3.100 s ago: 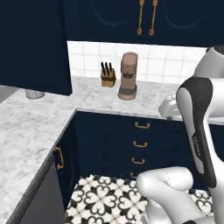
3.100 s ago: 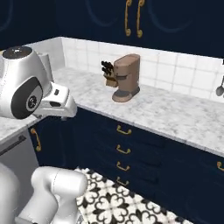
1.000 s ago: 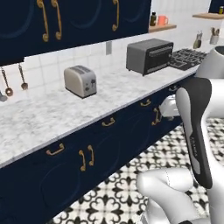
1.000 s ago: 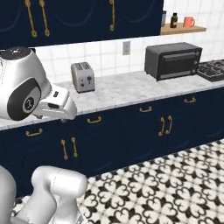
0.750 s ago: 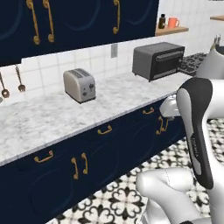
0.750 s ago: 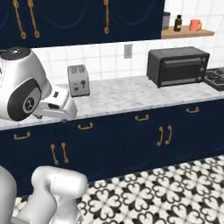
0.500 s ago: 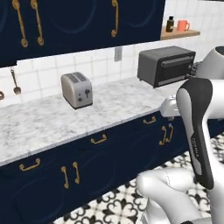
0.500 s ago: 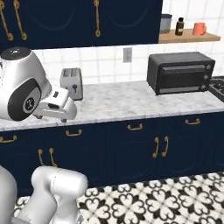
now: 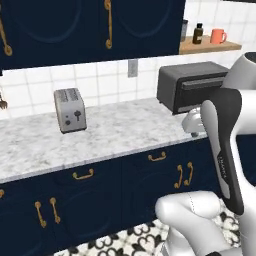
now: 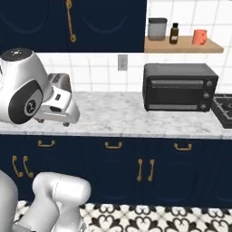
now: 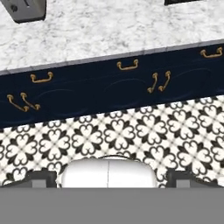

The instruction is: Gather all objects into one cabinet and sort the glasses and bowls to opposite sides.

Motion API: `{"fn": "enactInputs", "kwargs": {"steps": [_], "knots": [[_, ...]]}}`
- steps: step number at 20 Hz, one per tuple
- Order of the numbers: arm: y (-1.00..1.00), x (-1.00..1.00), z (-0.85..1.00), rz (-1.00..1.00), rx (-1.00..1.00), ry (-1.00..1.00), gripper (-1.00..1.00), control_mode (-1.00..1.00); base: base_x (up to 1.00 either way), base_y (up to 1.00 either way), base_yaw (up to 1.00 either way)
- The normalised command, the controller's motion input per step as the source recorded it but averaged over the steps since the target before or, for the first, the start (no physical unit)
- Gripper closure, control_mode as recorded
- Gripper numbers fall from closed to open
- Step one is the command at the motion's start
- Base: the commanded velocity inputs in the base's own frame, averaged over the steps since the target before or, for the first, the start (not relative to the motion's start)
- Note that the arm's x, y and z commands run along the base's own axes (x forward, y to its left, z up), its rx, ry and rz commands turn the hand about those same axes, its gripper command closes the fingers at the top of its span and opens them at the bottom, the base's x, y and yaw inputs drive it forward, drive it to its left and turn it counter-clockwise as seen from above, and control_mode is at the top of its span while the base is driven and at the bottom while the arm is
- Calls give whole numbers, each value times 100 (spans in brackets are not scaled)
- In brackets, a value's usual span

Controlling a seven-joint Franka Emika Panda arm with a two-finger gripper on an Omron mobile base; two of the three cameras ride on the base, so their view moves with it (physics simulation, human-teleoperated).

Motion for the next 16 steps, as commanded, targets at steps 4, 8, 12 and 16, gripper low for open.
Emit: {"fn": "enactInputs", "kwargs": {"steps": [4, 8, 12, 16], "knots": [[0, 0, 0, 0, 0, 0, -100, 100, 20, -100, 35], [0, 0, 0, 0, 0, 0, -100, 100, 17, -100, 23], [0, 0, 0, 0, 0, 0, -100, 100, 23, -100, 13], [0, 0, 0, 0, 0, 0, -100, 100, 43, -87, 6]]}}
